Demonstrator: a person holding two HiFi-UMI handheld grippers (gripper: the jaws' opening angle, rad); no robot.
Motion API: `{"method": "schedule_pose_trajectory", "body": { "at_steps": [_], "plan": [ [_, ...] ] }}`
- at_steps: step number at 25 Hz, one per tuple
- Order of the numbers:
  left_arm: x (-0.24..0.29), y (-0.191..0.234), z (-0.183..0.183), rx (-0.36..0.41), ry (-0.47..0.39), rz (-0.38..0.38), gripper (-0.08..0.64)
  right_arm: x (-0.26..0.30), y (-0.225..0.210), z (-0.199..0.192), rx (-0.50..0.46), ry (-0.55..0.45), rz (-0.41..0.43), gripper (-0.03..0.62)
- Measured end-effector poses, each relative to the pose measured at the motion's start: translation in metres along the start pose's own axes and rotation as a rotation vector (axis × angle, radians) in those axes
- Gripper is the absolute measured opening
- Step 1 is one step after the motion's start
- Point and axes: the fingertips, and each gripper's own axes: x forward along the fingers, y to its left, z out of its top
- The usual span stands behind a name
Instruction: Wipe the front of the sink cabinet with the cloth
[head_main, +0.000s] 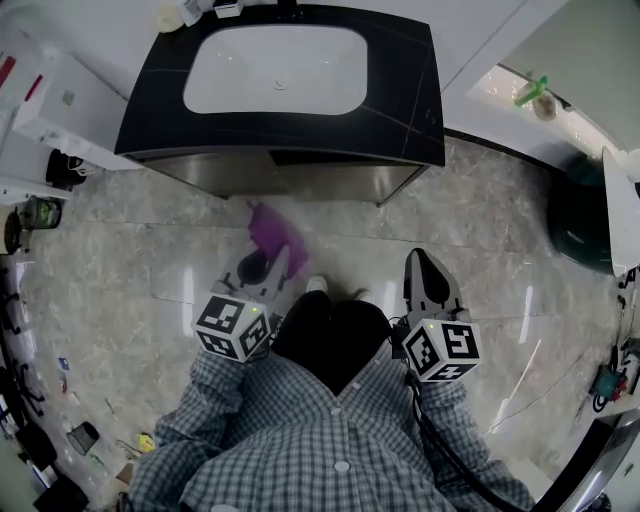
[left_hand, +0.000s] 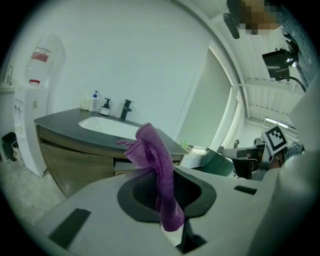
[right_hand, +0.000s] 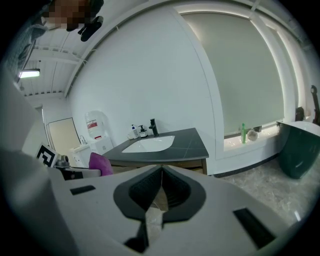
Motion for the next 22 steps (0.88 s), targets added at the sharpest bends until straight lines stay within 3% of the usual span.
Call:
{"method": "schedule_pose_trajectory", "body": {
  "at_steps": [7,22],
  "plan": [
    [-0.025,-0.024,0.002,-0.008,-0.064,0.014,0.054,-0.027,0.011,-0.003,-0.04,0.001,0.044,0.018],
    [-0.119,-0.092,-0.044,-0.058,-0.158,0.111,0.054,-0.142,0.035,-0.047,-0.042,-0.015,0.16,0.018]
  ]
}}
